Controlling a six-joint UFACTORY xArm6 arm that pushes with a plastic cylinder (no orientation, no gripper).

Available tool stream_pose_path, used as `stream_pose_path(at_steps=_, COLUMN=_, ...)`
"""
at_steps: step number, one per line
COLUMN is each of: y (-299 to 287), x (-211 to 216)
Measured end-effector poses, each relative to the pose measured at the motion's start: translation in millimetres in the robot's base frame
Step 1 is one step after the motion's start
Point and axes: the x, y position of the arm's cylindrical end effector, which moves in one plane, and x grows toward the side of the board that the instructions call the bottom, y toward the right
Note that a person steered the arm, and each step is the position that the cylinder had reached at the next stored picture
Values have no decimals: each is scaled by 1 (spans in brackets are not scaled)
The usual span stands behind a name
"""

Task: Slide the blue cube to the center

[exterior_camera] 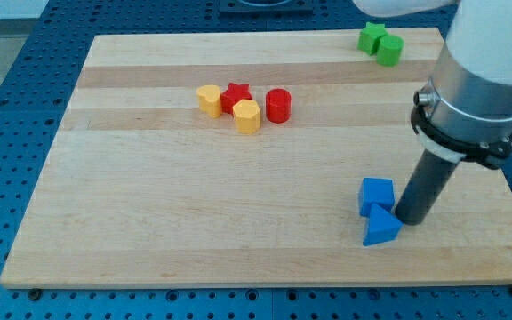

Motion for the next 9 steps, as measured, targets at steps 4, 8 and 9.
stream_pose_path(at_steps=4, y=-41, x=-8)
stream_pose_path(at_steps=8, y=-91, x=-26)
stream_pose_path(at_steps=9, y=-103, x=-26)
